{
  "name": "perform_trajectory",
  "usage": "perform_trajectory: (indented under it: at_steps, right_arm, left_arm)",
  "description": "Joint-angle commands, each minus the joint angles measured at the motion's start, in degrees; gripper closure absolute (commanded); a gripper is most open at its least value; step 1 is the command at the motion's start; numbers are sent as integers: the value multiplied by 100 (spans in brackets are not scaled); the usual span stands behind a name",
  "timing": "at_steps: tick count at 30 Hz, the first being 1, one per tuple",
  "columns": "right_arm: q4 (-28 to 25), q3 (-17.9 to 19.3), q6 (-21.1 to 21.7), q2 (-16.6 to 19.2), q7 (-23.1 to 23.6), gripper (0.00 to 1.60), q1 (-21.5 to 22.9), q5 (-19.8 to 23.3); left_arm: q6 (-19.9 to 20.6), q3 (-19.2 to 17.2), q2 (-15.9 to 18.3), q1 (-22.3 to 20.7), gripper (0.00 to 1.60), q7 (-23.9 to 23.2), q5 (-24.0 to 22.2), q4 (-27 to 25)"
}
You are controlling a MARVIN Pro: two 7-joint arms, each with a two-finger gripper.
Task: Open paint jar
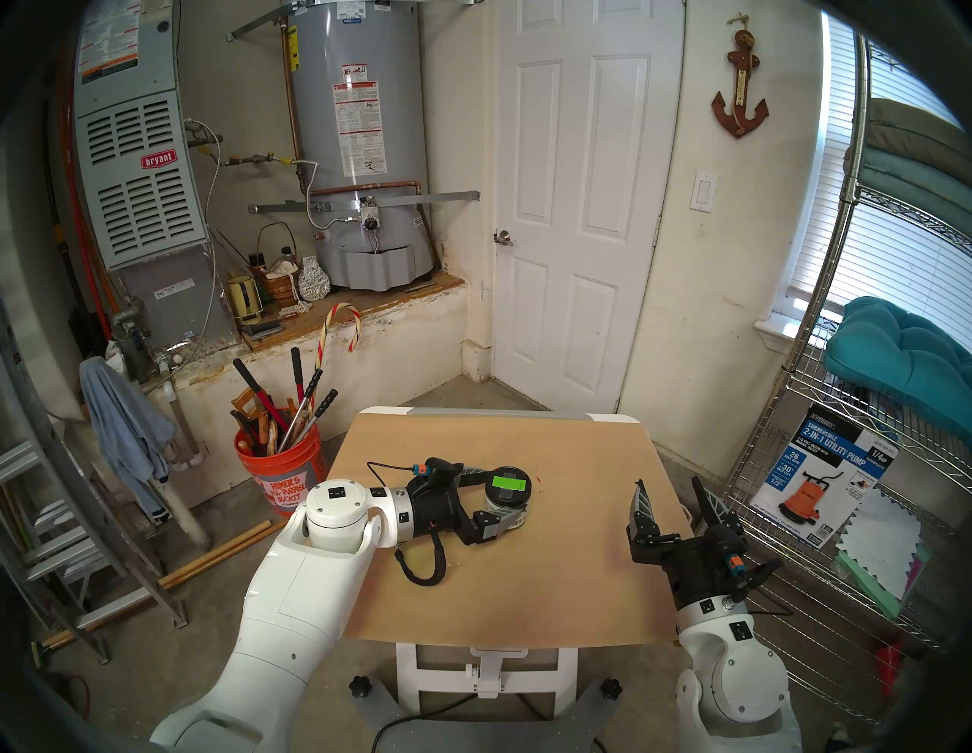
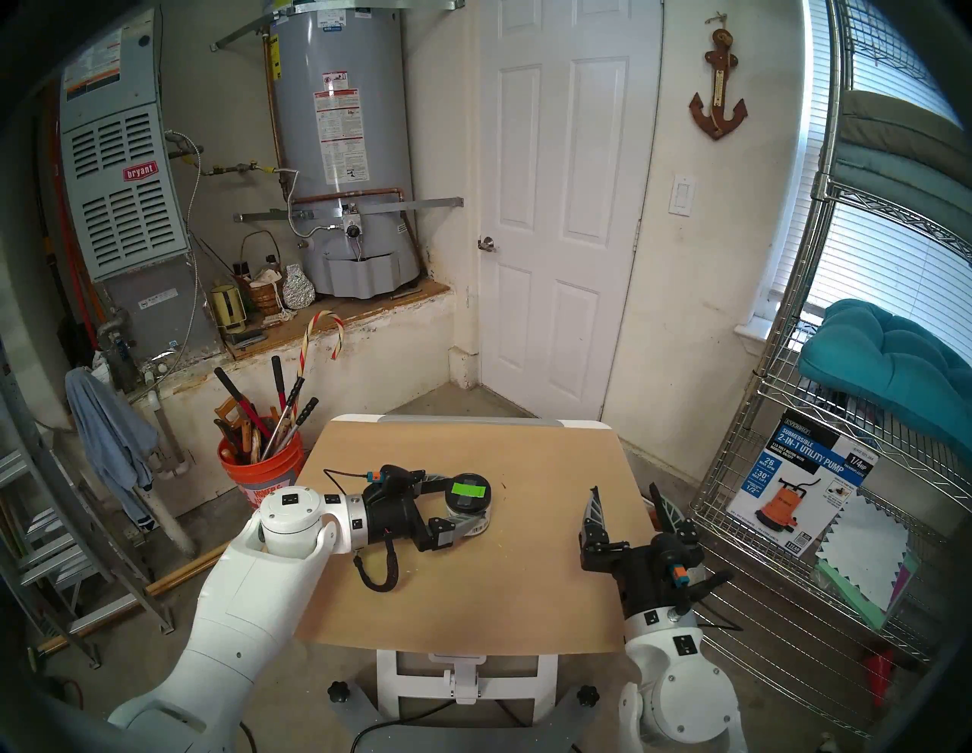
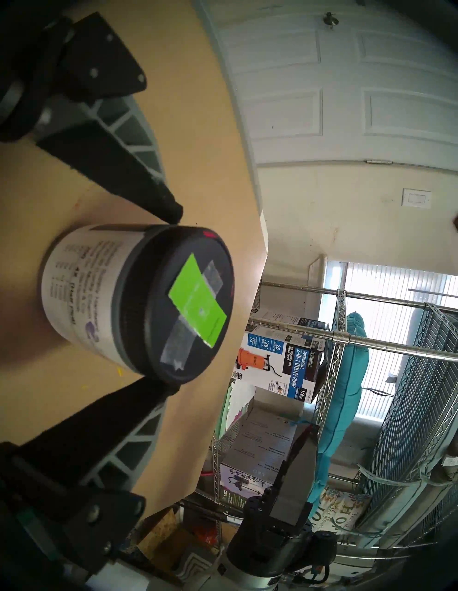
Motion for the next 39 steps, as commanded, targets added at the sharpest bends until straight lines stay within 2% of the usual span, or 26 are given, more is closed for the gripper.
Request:
perform_trajectory:
  at_steps: [1,39]
  right_arm:
    - [-139,-8,-24,9,8,0,8,-10]
    - [-139,-8,-24,9,8,0,8,-10]
  left_arm:
    - [17,-17,-29,-71,0,9,-19,-113]
    - [20,-65,-71,-66,0,-31,36,-112]
